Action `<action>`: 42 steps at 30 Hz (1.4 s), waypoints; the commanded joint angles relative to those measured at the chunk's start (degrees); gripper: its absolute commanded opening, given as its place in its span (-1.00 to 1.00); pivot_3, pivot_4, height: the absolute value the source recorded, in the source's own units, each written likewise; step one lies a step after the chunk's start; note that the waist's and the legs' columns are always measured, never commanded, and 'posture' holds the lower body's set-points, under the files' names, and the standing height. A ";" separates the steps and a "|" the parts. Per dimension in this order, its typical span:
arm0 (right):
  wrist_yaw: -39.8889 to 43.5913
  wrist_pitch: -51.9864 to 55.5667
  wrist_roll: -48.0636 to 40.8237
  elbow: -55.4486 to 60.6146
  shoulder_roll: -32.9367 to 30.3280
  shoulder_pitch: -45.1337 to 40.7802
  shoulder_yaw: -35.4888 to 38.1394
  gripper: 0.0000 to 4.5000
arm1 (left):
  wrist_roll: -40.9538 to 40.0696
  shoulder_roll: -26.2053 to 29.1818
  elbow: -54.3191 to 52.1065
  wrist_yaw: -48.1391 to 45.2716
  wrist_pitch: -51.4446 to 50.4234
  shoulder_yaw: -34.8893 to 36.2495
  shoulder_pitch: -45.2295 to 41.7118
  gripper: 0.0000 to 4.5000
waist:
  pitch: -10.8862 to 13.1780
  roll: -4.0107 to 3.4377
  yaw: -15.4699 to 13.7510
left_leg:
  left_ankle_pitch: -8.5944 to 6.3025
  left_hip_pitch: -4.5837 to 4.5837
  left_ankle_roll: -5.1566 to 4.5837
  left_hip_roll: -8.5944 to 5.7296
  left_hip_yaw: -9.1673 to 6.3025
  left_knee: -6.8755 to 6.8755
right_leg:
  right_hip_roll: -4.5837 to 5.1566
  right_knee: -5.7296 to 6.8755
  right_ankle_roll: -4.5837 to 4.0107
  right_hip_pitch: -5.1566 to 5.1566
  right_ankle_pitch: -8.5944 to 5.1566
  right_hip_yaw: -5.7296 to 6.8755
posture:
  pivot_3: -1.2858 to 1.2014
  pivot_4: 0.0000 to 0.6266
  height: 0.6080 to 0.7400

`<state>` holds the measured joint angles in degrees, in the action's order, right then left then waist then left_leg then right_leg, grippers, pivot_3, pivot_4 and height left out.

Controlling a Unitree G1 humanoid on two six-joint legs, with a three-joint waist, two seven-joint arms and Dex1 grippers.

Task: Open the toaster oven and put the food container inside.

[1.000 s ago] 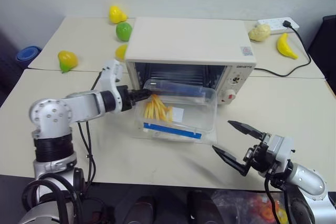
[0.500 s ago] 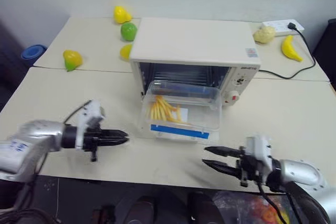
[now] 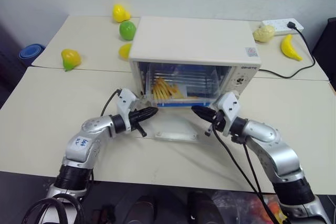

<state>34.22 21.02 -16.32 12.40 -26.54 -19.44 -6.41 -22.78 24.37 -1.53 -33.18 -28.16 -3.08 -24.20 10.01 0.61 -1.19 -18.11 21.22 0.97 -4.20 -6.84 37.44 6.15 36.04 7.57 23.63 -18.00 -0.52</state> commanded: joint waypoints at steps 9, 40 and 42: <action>1.01 -2.33 -0.16 -3.55 6.32 -5.11 0.60 -0.98 | 6.10 -6.58 7.02 7.52 9.40 3.84 -4.52 -1.00 | -0.01 0.00 0.12 | 0.01 0.02 0.01 -0.02 0.00 0.07 | 0.00 0.06 0.03 0.02 0.01 0.01 | 0.03 -0.52 1.00; 28.04 -7.91 -19.83 -10.78 -2.18 7.47 14.34 -1.00 | -21.65 21.40 -6.91 -35.03 4.81 27.51 20.79 0.98 | 0.09 -0.27 1.66 | -0.02 -0.06 -0.03 0.14 -0.04 -0.21 | 0.29 -0.12 -0.05 -0.05 -0.03 0.05 | 0.03 -0.52 1.00; 24.32 -4.98 -23.95 -9.63 -0.52 5.34 17.34 -1.00 | -22.74 21.31 -6.89 -33.63 3.94 29.06 20.48 0.98 | 0.11 -0.29 1.57 | -0.01 -0.07 0.00 0.15 -0.04 -0.20 | 0.27 -0.09 -0.06 -0.03 -0.03 0.05 | 0.03 -0.52 1.00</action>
<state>61.59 13.97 -35.56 -0.24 -27.50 -12.55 7.04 -43.31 45.54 -6.95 -68.08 -23.61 22.93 -3.39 10.12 0.32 0.38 -18.11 21.15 0.98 -4.06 -6.89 37.24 6.42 35.96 7.51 23.59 -18.03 -0.47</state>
